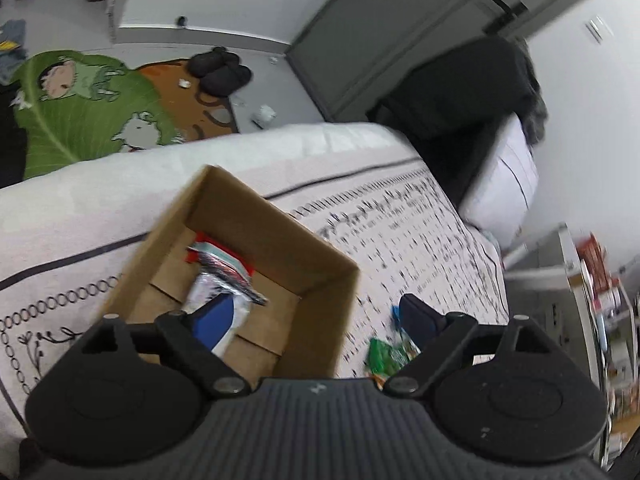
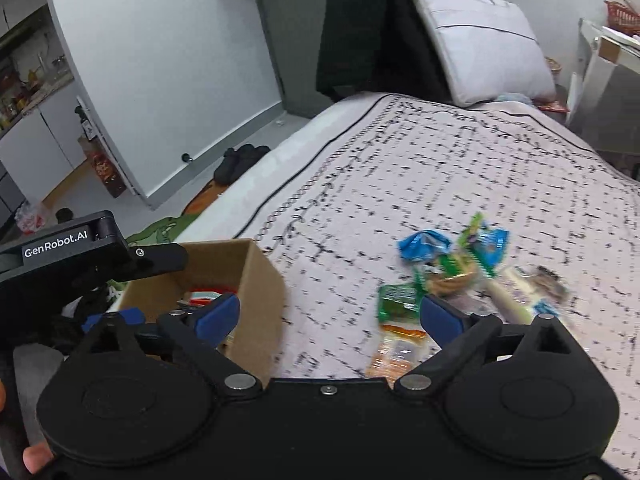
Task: Organize snacks
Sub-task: 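Move both tools back over the snack pile toward the green packet and orange candy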
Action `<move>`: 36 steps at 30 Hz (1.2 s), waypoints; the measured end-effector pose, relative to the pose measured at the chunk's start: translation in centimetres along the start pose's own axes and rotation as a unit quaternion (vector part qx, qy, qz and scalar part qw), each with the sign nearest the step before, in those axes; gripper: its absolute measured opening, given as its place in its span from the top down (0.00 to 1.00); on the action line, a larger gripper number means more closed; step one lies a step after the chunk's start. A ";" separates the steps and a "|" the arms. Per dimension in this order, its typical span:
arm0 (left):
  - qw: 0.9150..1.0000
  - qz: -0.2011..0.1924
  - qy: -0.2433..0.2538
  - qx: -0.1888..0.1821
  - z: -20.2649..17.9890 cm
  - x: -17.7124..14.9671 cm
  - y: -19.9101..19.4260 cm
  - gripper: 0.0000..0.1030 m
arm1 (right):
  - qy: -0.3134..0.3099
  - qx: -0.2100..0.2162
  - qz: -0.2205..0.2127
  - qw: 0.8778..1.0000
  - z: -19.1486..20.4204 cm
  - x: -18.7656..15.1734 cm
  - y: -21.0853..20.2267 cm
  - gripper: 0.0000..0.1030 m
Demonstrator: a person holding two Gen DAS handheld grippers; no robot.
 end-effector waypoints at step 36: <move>0.975 0.047 0.215 -0.020 -11.9 -9.0 3.3 0.13 | 0.099 -0.013 0.004 0.995 -15.0 -3.7 -1.1 0.01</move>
Point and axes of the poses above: each gripper's, at about its wrist camera, not at the fingertips, and y roughly the way its jaws point, z to its left, x to its top, the point moved 8 cm from there along y, roughly the way its jaws point, and after that the axes turned 9 degrees about y, right-handed, at the moved point
